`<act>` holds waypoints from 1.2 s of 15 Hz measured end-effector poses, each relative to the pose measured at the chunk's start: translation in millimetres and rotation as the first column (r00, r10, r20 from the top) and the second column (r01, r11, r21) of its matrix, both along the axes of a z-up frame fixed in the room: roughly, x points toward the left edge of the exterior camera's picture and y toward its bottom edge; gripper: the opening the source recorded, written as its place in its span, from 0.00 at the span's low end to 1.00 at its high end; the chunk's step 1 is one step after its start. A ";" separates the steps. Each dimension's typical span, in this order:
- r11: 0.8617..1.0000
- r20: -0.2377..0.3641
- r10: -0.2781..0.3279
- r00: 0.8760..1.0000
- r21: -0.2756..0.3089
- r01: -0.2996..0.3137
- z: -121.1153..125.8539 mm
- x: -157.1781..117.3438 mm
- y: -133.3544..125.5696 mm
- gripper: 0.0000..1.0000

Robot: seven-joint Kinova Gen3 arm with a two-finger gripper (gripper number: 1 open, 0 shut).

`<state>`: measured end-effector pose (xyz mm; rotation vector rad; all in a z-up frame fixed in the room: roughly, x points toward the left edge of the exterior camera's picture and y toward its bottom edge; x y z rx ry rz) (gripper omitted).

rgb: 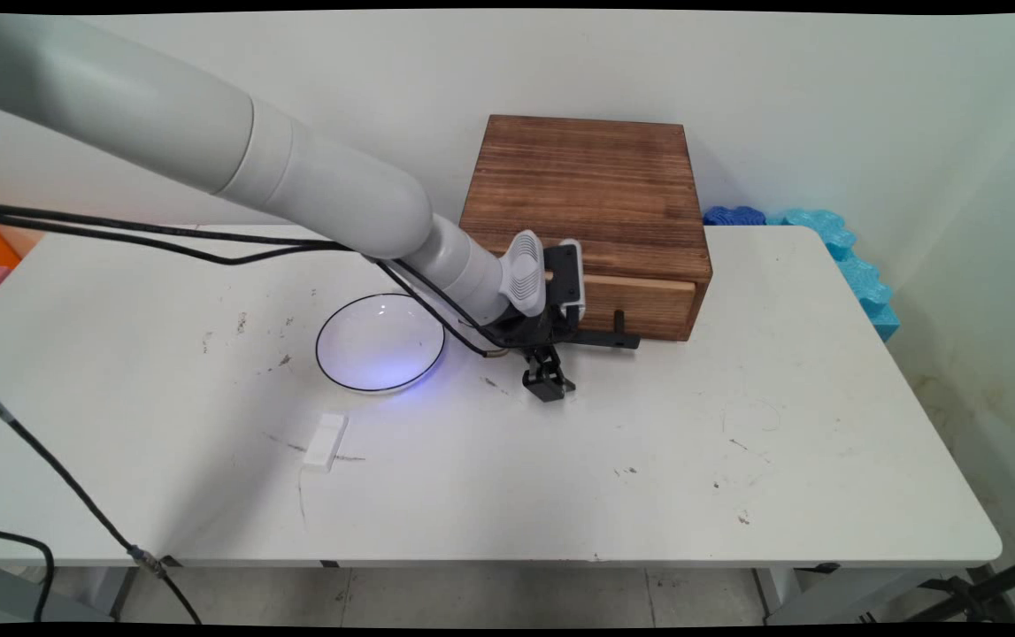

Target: Open the drawer

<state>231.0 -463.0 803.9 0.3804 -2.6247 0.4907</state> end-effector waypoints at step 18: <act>0.993 -0.021 -0.077 0.997 0.085 0.078 -3.7 -8.1 78.5 1.00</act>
